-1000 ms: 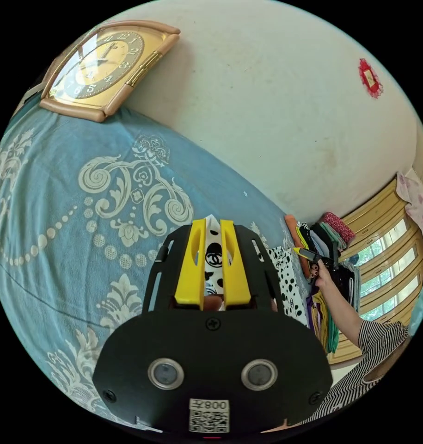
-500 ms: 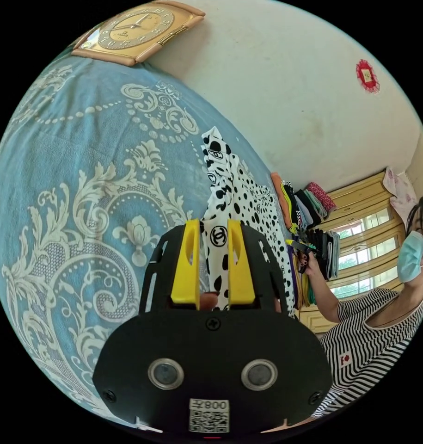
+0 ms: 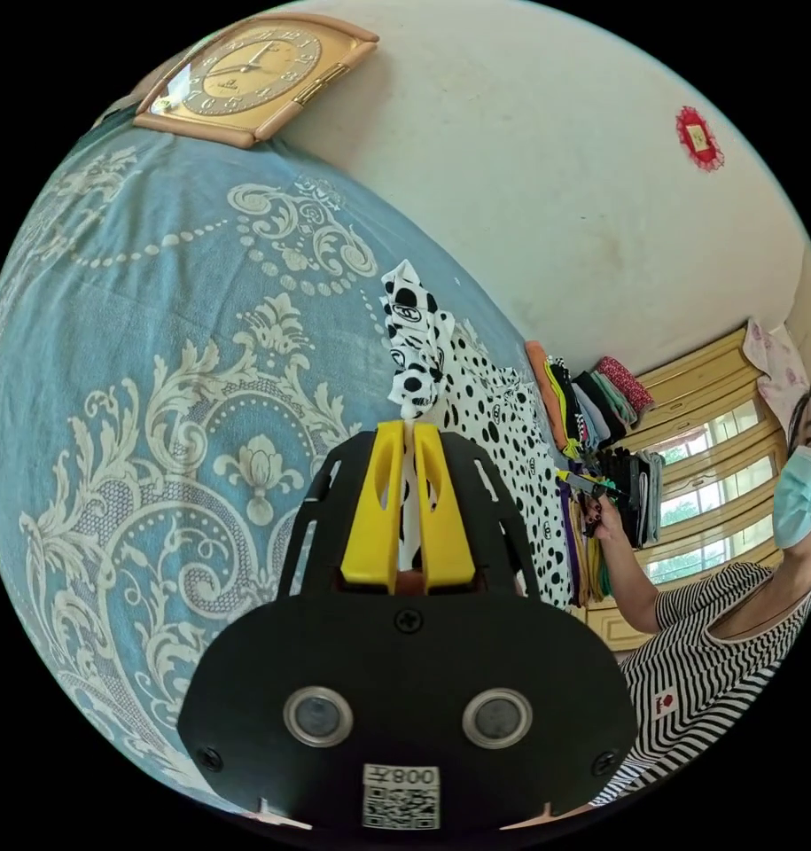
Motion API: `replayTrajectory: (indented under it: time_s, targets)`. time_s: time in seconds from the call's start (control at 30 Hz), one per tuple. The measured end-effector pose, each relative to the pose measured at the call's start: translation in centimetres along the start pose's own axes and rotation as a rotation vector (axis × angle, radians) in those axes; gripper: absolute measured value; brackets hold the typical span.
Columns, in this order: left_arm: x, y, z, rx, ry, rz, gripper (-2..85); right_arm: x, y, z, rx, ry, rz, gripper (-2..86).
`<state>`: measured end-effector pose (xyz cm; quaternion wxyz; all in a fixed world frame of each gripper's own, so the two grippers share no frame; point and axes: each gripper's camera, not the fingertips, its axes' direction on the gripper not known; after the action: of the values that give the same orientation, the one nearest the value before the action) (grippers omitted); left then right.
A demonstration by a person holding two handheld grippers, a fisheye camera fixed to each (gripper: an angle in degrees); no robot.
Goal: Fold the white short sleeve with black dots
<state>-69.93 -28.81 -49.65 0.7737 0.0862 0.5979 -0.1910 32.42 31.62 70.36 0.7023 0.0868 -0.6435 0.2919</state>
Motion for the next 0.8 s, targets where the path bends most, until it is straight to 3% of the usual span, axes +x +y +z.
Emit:
replayTrajectory:
  time_s: [0.2, 0.53, 0.63, 0.8]
  targets:
    - [-4.0, 1.8, 3.8, -0.081, -0.099, -0.027, 3.3, 1.6, 0.6, 3.3, -0.049, 0.085, 0.006, 1.1]
    - [-5.1, 5.3, 4.5, 0.13, -0.101, 0.026, 6.6, 2.0, 3.1, 2.8, 0.11, 0.053, 0.051, 0.8]
    - [-2.6, 5.0, 7.7, 0.101, -0.039, 0.167, 7.0, 0.1, 3.0, 2.5, 0.179, 0.048, 0.009, 1.1]
    - [5.0, 4.2, 20.1, -0.133, -0.018, 0.554, 7.5, -7.0, 0.4, 6.4, 0.143, -0.019, -0.265, 3.2]
